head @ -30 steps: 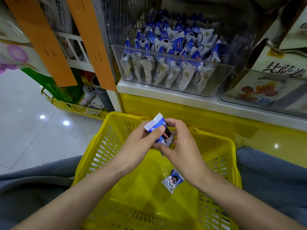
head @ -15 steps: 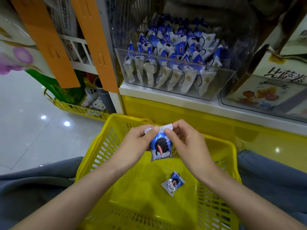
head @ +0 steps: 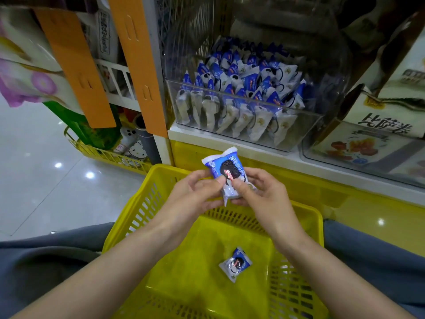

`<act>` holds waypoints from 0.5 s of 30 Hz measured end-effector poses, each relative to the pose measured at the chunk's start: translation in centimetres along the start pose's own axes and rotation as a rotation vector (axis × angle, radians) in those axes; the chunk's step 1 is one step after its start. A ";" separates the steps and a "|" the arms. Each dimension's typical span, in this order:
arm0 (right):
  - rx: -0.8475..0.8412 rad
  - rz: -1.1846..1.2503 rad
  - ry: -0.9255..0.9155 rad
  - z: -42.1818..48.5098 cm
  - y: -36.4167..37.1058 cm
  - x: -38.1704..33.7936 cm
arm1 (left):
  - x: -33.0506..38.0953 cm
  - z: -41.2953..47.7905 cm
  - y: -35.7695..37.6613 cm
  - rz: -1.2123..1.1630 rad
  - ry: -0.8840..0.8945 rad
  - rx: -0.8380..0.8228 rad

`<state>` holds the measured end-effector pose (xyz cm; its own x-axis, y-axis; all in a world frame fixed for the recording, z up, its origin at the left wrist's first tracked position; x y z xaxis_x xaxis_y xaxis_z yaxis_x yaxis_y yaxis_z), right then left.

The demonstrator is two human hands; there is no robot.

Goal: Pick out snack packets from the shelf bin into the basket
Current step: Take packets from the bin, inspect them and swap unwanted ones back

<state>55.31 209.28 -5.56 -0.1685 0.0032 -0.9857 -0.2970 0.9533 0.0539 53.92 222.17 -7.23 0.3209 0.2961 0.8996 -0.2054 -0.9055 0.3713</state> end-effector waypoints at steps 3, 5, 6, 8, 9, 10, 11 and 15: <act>-0.036 0.070 0.045 0.2 0.2 0.0 | 0.7 0.3 -0.3 0.171 0.047 0.083; -0.033 0.008 0.036 0.3 -0.2 -0.4 | 1.5 0.8 -0.1 0.291 0.099 0.062; -0.020 -0.020 0.027 0.3 -0.4 -0.6 | 1.8 1.0 0.1 0.352 0.117 0.035; -0.006 -0.063 -0.002 0.3 -0.8 -1.2 | 2.3 1.3 0.7 0.488 0.142 0.002; -0.005 -0.097 -0.027 0.3 -0.9 -1.5 | 2.6 1.3 0.9 0.564 0.159 0.008; -0.003 -0.137 -0.057 0.3 -0.9 -2.0 | 2.9 1.3 1.1 0.651 0.183 0.025; 0.002 -0.170 -0.088 0.3 -0.9 -2.4 | 3.4 1.3 1.3 0.743 0.212 0.048; 0.086 -0.238 -0.254 -0.2 -1.8 -5.1 | 6.5 1.2 3.2 0.975 0.382 0.062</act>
<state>56.48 207.46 -0.63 0.1381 -0.1579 -0.9778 -0.2176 0.9583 -0.1855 56.44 220.81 -0.49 -0.2734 -0.5034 0.8196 -0.1672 -0.8143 -0.5559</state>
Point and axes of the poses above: each hand's wrist, its own z-axis towards the middle knuckle, its own y-axis out of the palm, x = y × z, the point moved 6 cm from there along z, towards the middle knuckle, and after that the axes turned 13 degrees about -x, right-handed, at the moved point
